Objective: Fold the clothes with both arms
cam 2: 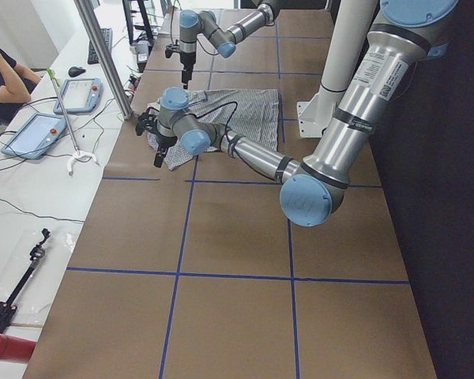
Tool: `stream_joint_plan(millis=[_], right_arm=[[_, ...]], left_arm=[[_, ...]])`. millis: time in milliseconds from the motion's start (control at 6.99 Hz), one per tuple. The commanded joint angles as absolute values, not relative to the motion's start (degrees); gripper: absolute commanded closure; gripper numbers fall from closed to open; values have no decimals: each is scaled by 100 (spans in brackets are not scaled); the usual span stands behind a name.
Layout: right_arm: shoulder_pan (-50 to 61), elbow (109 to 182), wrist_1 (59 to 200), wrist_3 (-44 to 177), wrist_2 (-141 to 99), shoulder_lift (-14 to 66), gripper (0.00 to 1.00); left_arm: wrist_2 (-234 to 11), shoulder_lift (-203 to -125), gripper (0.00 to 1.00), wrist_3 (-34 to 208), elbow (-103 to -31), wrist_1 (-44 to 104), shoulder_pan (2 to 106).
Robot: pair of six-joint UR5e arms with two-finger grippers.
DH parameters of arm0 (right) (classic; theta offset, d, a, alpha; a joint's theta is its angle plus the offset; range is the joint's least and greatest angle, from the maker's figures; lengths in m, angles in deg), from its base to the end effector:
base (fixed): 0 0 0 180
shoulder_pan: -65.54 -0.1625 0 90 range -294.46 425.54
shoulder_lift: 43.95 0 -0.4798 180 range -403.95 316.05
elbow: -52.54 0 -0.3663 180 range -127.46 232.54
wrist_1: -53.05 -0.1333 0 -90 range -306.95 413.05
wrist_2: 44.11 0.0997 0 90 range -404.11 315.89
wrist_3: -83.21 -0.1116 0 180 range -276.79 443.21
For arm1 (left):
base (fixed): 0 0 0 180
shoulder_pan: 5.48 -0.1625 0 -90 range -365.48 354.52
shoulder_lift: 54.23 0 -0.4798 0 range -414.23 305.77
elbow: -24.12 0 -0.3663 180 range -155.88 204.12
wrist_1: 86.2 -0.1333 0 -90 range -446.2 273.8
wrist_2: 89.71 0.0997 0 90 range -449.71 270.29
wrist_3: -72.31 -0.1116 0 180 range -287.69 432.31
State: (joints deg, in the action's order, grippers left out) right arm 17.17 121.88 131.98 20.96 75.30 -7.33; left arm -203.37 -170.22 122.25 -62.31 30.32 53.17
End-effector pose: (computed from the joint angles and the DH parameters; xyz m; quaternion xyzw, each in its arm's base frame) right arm -0.4944 -0.6744 0.2519 0.0369 -0.4292 0.0675 0.8999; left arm 0.2841 -0.6365 0.4460 0.1861 0.4057 -0.0601 0.8929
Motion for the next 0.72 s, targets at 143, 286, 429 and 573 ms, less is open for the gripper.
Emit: stream_joint_plan(millis=[143,286,429,573], right_arm=[[1413,12557,13462,2255,8034,-387,0],[1412,12549,13453,2256,8025,-387,0],[1412,12548,13444,2256,8008,-378,0],[1412,12548,13435,2265,7999,-387,0]], left_arm=[[-19027,-17192,0,14021,-5598,3567,4226],[-18912,-17392,0,14095,-5290,3692,4129],[-18868,-17577,0,14113,-5078,3711,4119],[-18745,-17657,0,14113,-4955,3746,4101]])
